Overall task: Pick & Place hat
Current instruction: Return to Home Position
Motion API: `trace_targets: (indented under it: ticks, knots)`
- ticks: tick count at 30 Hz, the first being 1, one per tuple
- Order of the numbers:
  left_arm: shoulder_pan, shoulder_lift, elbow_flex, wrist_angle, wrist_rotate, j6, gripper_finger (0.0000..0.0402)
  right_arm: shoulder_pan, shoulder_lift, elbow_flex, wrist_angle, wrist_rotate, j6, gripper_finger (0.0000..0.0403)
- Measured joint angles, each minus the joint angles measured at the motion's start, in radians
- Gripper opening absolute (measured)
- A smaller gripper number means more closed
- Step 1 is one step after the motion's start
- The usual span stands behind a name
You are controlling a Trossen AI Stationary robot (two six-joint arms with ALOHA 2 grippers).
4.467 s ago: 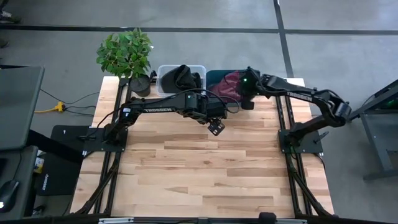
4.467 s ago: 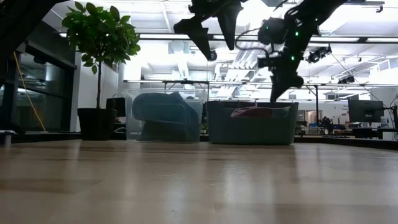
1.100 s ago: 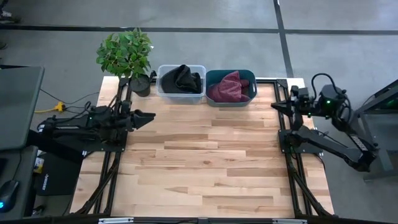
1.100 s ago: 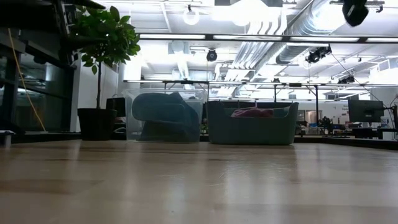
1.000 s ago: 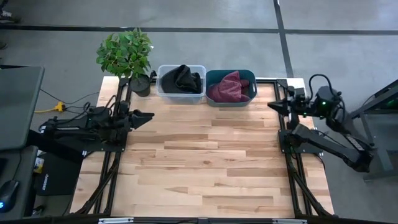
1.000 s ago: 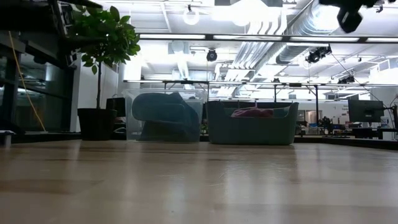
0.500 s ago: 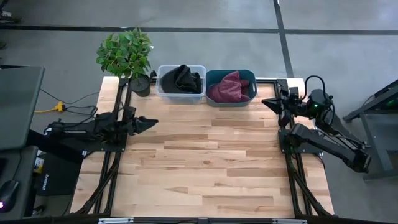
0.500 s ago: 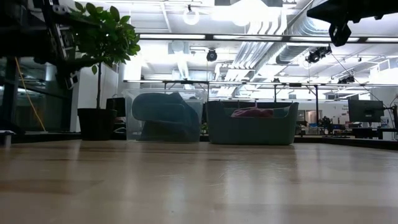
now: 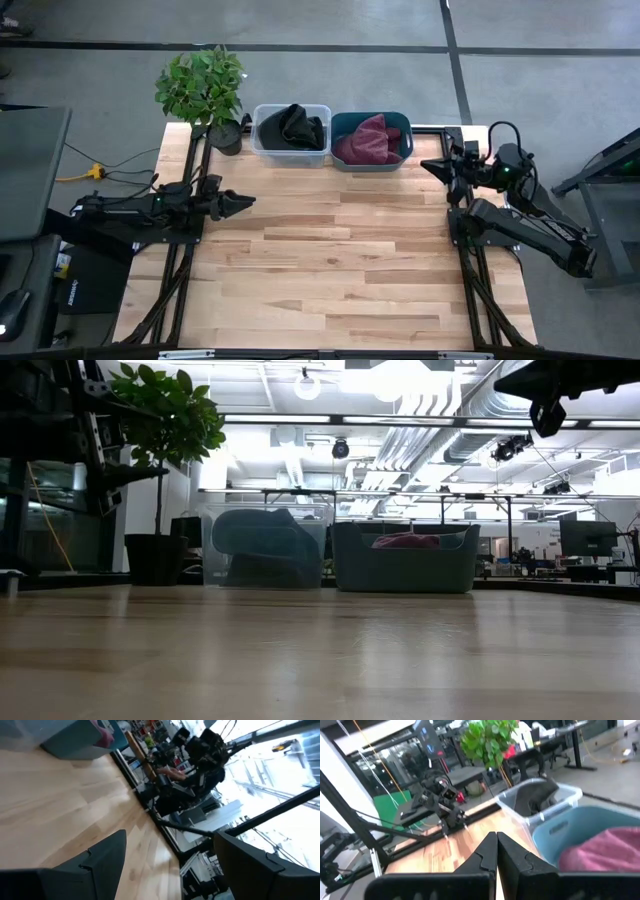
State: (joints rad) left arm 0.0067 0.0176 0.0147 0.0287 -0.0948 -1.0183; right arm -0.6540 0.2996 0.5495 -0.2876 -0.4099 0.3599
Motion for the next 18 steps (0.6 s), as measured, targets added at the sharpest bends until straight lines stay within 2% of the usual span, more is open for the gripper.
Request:
trace_targets:
  ticks: [11,18]
  knots:
    - [0.000,0.102,-0.001,-0.010,0.045,0.104,0.0284,0.000,0.000,0.000,-0.213,-0.001,0.004,0.0000]
    - [0.000,0.117,-0.002,-0.010,0.047,0.098,0.0284,0.000,0.001,-0.003,-0.231,-0.012,0.037,0.0000]
